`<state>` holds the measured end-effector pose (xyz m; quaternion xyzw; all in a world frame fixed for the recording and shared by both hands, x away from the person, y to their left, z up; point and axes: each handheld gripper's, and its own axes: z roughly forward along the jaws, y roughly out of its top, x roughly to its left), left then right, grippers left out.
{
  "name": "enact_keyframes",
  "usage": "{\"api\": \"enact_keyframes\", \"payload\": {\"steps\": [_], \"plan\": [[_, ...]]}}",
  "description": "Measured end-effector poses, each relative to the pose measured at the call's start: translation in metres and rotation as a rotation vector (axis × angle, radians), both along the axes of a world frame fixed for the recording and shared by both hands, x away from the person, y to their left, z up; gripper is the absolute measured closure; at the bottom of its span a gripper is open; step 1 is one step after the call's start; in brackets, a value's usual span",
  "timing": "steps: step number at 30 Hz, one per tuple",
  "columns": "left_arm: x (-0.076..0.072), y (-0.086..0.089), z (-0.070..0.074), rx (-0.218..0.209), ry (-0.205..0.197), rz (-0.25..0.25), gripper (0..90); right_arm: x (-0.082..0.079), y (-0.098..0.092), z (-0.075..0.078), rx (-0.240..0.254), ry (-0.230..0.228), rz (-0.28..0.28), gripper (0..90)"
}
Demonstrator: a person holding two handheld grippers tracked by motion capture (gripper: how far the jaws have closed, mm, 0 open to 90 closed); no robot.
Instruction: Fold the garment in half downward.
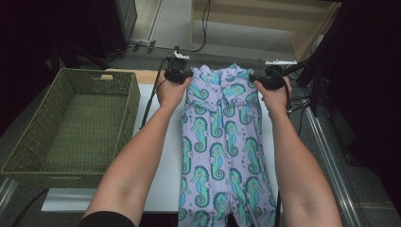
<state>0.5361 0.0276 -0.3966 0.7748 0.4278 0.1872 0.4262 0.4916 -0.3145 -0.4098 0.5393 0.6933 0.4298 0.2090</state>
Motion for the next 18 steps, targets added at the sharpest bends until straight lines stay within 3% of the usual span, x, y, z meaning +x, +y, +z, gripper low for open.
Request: {"api": "enact_keyframes", "payload": {"steps": [4, 6, 10, 18], "plan": [[0.002, 0.004, 0.03, -0.093, -0.066, -0.019, 88.6, 0.005, 0.006, 0.024, 0.015, -0.125, 0.007, 86.1], [-0.004, 0.004, 0.033, -0.106, -0.074, -0.025, 88.5, 0.002, 0.007, 0.027, 0.007, -0.167, 0.005, 86.0], [-0.022, 0.003, 0.022, -0.122, -0.07, -0.034, 88.4, -0.007, 0.004, 0.018, 0.029, -0.195, 0.067, 85.9], [-0.06, 0.007, 0.001, -0.137, -0.071, -0.053, 88.3, -0.043, 0.007, -0.004, 0.044, -0.236, 0.122, 85.8]]}}
